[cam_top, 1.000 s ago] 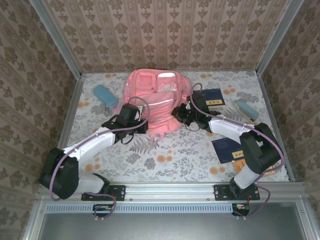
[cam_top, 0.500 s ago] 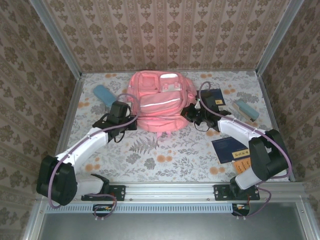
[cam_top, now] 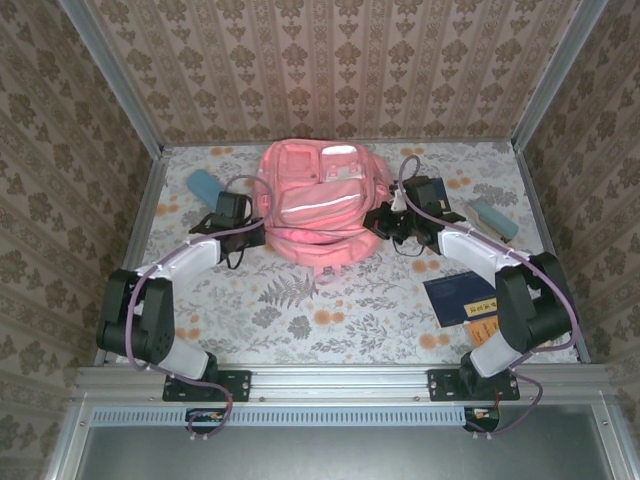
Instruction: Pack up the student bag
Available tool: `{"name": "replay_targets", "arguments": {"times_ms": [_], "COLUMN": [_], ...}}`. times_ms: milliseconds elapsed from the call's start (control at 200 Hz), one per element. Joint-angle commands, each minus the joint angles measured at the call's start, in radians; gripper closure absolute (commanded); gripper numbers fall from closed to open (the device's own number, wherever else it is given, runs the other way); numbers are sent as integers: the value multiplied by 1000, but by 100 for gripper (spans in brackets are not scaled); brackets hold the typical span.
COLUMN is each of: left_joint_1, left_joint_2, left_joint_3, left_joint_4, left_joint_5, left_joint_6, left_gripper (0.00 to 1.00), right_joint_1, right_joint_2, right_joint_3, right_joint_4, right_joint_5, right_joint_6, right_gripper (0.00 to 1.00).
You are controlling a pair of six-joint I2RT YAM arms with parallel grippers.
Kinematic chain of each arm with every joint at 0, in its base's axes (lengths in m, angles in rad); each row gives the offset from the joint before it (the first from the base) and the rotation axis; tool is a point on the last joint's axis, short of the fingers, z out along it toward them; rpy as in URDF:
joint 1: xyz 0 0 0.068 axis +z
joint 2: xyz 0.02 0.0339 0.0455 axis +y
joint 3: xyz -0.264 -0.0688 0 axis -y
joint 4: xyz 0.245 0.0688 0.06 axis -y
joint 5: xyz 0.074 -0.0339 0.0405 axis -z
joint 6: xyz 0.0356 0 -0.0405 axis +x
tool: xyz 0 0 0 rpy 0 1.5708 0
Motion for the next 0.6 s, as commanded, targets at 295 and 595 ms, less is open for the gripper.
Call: {"name": "replay_targets", "arguments": {"times_ms": [295, 595], "left_joint_1": [66, 62], "left_joint_2": [-179, -221], "left_joint_3": [-132, -40], "left_joint_4": [-30, -101], "left_joint_5": [-103, 23], "left_joint_6": [-12, -5], "left_gripper": [100, 35], "right_joint_1": [51, -6], "right_joint_2": [184, -22], "right_joint_3": [210, 123], "right_joint_4": [-1, -225], "right_joint_5": [-56, 193], "right_joint_6": [-36, -130], "right_gripper": [100, 28]}}
